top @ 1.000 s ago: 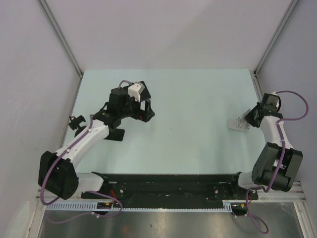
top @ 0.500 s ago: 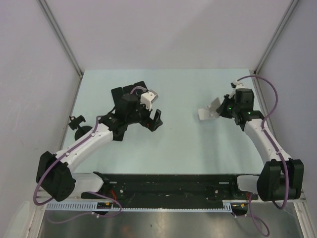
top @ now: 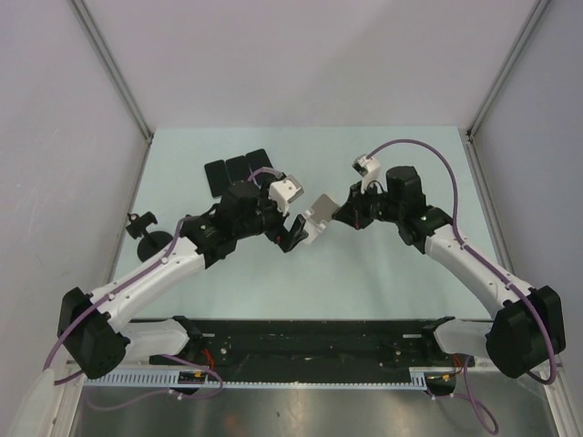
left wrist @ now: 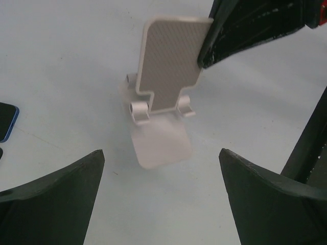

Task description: Remove the phone from the phone stand

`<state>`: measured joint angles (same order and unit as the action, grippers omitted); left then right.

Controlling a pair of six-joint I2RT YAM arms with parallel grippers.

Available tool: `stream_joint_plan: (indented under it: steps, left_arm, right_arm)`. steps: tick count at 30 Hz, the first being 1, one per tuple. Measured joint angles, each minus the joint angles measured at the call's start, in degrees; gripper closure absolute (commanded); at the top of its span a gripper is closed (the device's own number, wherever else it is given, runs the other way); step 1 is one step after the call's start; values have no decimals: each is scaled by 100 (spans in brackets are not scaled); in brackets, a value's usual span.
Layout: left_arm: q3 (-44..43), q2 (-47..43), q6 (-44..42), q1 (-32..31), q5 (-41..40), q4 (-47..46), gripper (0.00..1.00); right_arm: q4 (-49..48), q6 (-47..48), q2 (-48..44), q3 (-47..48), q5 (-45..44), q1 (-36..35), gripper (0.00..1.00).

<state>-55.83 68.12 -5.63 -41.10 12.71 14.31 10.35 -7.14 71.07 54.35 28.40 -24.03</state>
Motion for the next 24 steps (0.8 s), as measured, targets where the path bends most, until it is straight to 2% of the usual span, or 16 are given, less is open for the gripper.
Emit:
stream_joint_plan:
  steps: [4, 13, 24]
  left_arm:
    - [-13, 4, 2, -85, -136, 2, 0]
    - [-155, 144, -151, -485, -715, -2, 0]
    - [-205, 481, -221, -1141, -1993, -168, 0]
  right_arm:
    - [-20, 168, 0, 11, 332, -372, 100]
    - [-24, 177, 2, 68, 470, -651, 100]
    - [-94, -310, 9, 68, 210, -826, 100]
